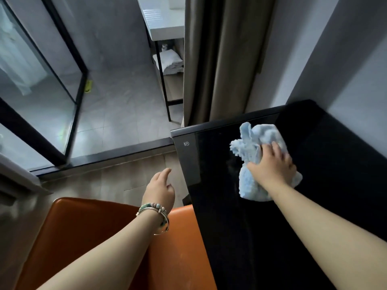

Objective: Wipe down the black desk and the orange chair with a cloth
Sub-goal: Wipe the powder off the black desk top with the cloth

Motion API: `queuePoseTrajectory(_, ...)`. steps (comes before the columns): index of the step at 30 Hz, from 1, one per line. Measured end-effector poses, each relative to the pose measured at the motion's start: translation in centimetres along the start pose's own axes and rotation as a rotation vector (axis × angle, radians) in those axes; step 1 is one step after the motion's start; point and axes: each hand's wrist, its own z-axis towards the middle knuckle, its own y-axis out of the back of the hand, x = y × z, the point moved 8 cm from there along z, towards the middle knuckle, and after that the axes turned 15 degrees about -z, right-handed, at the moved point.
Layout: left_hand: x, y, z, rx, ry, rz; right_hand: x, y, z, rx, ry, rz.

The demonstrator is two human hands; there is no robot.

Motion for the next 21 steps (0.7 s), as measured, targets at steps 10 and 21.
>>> queuePoseTrajectory(10,1.1,1.4,4.1,-0.036,0.005,0.053,11.0,-3.6,5.7,0.103,0.143,-0.063)
queuePoseTrajectory(21,2.6,2.5,0.6,-0.020,0.060,0.050,17.6,-4.1,-4.2,-0.051,0.774,-0.122)
